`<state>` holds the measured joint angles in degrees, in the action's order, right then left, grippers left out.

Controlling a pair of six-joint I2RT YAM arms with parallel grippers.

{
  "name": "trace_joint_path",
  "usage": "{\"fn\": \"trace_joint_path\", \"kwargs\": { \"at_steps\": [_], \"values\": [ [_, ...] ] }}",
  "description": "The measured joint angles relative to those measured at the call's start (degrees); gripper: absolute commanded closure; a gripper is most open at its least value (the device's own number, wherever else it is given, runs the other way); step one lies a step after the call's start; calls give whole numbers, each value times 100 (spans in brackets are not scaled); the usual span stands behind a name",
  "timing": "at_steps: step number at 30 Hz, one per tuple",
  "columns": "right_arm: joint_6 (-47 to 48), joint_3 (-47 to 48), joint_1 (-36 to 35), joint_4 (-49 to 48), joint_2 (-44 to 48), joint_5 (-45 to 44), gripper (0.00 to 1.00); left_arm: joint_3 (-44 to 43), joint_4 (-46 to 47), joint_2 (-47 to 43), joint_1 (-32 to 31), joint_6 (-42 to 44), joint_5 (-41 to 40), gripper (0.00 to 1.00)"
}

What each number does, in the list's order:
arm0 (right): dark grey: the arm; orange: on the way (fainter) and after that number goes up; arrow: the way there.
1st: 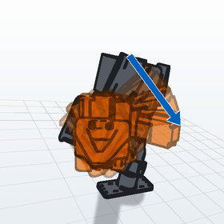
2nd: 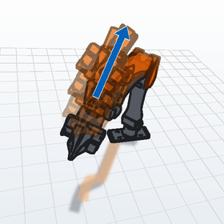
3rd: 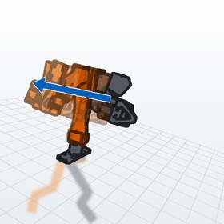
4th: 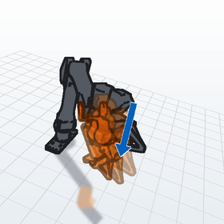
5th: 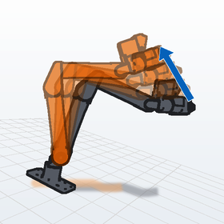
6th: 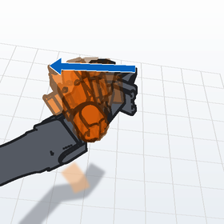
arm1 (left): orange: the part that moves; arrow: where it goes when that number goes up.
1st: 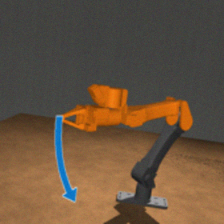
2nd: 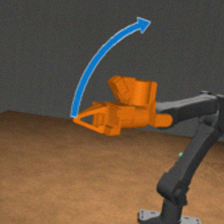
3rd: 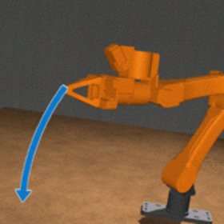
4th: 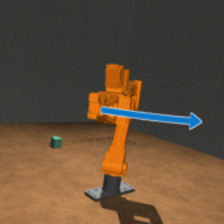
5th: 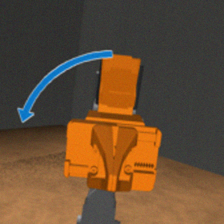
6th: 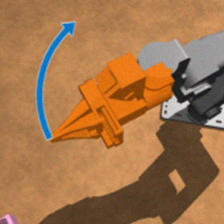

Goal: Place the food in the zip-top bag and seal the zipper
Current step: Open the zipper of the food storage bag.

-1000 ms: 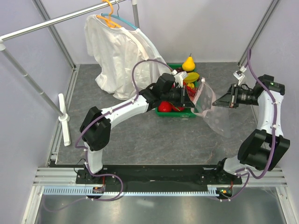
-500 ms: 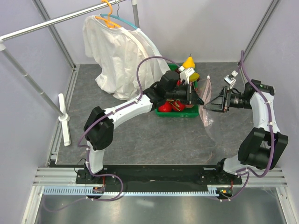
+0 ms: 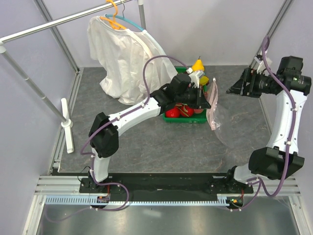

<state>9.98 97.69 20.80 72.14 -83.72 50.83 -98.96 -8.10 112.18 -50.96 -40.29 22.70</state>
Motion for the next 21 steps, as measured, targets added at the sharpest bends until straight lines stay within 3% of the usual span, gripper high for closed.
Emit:
{"fn": "trace_joint_path", "kwargs": {
  "at_steps": [11, 21],
  "values": [
    [-946, 350, -273, -358, 164, -1355, 27, -1360, -1058, 173, -772, 1440, -1639, 98],
    [-1279, 398, -459, -564, 531, -1672, 29, -1792, -1231, 348, -988, 2074, -2404, 98]
  ]
}}
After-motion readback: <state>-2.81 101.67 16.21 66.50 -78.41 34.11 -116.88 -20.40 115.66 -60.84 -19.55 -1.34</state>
